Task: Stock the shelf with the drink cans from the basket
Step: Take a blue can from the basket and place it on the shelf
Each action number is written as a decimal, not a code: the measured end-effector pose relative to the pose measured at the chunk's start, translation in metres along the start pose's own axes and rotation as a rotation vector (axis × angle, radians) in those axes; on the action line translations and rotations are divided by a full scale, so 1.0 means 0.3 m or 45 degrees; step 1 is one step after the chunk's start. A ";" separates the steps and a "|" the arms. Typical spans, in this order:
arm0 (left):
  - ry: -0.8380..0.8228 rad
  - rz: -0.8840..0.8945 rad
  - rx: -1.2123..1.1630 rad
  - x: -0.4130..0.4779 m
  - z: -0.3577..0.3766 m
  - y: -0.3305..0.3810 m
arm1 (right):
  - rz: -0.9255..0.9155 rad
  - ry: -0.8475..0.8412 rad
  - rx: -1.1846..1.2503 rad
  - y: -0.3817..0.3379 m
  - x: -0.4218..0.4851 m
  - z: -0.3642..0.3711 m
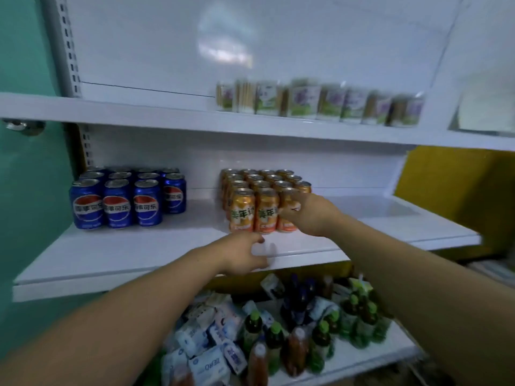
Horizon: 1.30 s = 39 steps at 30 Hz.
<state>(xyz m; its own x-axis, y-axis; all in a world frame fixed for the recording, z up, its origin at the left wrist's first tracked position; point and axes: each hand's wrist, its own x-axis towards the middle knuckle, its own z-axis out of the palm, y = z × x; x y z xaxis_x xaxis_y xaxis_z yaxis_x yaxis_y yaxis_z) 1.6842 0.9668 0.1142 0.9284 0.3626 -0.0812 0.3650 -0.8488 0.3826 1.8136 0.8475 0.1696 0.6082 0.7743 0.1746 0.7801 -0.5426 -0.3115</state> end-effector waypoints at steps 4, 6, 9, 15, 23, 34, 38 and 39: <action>-0.121 0.260 0.108 0.049 0.137 0.256 | 0.392 -0.057 -0.141 0.264 -0.209 -0.077; -0.191 0.395 0.166 0.066 0.219 0.369 | 0.527 -0.078 -0.151 0.378 -0.329 -0.099; -0.337 0.552 0.274 0.084 0.351 0.514 | 0.728 -0.095 -0.167 0.509 -0.500 -0.110; -0.618 0.769 0.364 0.150 0.607 0.717 | 1.111 -0.095 -0.222 0.713 -0.754 -0.057; -0.840 0.854 0.322 0.322 1.016 0.738 | 1.383 -0.297 -0.056 1.009 -0.888 0.263; -1.082 0.678 0.370 0.705 1.664 0.593 | 1.466 -0.580 0.215 1.536 -0.852 0.866; -1.144 0.614 0.366 0.807 1.918 0.587 | 1.468 -0.659 0.375 1.710 -0.842 1.113; -1.157 0.599 0.355 0.828 1.981 0.584 | 1.468 -0.666 0.414 1.746 -0.839 1.180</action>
<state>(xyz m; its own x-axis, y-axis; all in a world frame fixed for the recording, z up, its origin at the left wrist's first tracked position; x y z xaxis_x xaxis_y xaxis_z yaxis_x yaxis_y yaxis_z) 2.0202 0.6794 -0.3860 0.6421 -0.3517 -0.6812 -0.1489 -0.9288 0.3393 2.0175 0.4837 -0.3683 0.7129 -0.0060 -0.7012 -0.2638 -0.9288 -0.2602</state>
